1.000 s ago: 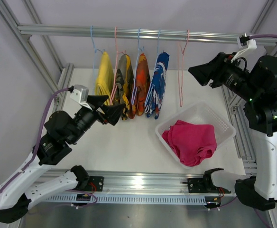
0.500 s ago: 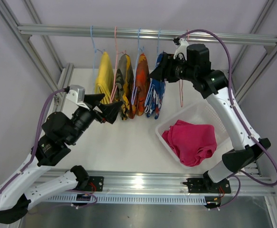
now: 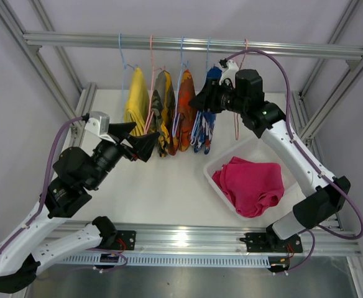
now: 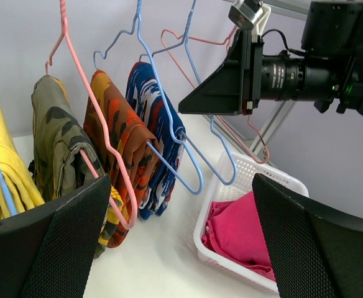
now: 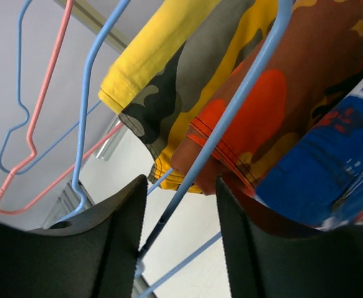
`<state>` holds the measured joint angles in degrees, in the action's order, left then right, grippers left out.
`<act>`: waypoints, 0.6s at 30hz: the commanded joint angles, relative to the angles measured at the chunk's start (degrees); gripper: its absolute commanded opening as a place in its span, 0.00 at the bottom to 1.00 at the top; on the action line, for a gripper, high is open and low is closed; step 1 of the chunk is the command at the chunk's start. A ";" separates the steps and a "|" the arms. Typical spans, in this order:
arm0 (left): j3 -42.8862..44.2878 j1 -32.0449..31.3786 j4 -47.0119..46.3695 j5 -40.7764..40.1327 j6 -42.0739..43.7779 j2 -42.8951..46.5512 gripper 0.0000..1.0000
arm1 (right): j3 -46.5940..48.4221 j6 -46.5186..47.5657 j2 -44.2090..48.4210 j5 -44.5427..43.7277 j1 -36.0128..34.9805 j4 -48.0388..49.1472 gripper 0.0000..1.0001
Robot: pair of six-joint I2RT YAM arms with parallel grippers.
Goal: Remove the trousers from the hanger
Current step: Pick up the hanger from the clothesline.
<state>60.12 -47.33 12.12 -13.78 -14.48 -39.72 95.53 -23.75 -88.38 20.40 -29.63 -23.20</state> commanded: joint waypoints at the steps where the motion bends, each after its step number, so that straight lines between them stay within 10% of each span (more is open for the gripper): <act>1: 0.35 0.57 -1.40 0.07 0.86 0.44 0.99 | -4.55 -2.17 5.05 -0.98 -0.08 9.39 0.50; 18: 0.35 0.57 -1.31 0.42 0.77 0.53 1.00 | -20.46 -13.87 11.12 3.59 2.91 33.38 0.47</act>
<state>60.12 -47.33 12.12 -13.74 -14.48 -39.62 75.92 -34.61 -78.78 22.41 -27.46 2.31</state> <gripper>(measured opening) 0.994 0.462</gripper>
